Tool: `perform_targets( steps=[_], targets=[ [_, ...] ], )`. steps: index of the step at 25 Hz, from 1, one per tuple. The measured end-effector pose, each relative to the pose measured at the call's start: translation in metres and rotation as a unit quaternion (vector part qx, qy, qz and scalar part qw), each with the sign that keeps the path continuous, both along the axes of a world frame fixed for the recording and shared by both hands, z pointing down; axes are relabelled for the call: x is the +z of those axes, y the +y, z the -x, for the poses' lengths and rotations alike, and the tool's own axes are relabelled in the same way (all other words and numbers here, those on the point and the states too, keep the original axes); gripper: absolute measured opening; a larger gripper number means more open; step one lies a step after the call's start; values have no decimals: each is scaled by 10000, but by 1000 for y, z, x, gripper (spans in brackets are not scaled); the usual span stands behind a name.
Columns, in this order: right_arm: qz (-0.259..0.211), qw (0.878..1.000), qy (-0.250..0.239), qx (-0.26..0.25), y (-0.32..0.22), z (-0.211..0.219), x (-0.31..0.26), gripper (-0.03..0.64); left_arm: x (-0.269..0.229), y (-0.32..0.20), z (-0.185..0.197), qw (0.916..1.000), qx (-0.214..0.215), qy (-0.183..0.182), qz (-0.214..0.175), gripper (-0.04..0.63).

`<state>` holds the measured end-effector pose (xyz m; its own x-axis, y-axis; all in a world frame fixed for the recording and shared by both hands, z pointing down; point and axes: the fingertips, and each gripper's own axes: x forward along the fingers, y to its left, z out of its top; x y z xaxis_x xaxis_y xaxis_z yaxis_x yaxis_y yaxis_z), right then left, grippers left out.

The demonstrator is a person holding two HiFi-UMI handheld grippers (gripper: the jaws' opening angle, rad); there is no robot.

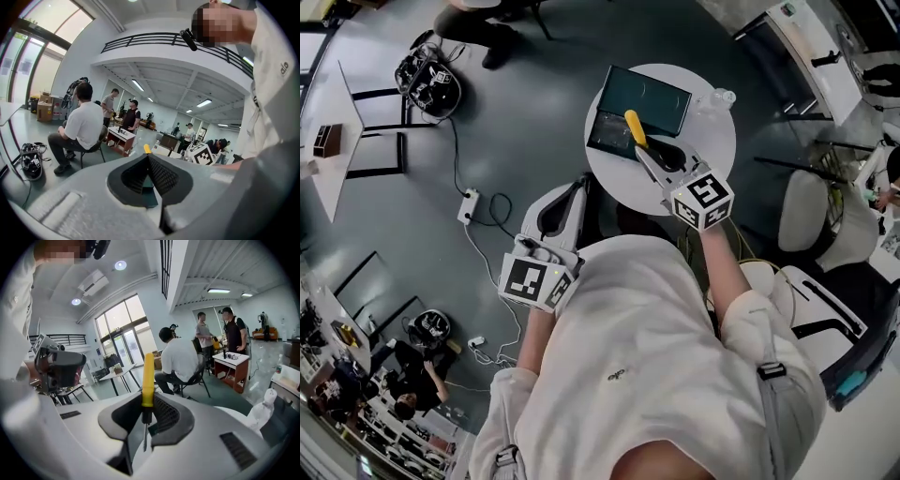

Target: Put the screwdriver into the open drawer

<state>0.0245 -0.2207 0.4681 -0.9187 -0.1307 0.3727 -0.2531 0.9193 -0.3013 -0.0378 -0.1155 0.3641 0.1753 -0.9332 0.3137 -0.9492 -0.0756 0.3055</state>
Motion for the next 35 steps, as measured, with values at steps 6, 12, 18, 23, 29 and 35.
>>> perform_targets(
  steps=[6,12,18,23,29,35],
  targets=[
    [175,9982,380,-432,-7,12,57,80,4,4,1,9983,-567,21,103,11],
    [57,9896,1159,-854,-6,17,122,80,13,7,-2,9965,-804,53,240,11],
    [207,9779,1845,-960,-5,19,178,80,20,14,3,9949,-946,100,344,11],
    [464,9661,2404,-819,-5,22,218,80,26,18,9,9932,-1097,9,399,11],
    [677,9544,2814,-725,-6,35,253,80,31,23,15,9916,-1193,-18,498,11],
    [852,9448,3121,-522,-10,46,272,80,34,33,20,9899,-1308,39,553,11]
  ],
)
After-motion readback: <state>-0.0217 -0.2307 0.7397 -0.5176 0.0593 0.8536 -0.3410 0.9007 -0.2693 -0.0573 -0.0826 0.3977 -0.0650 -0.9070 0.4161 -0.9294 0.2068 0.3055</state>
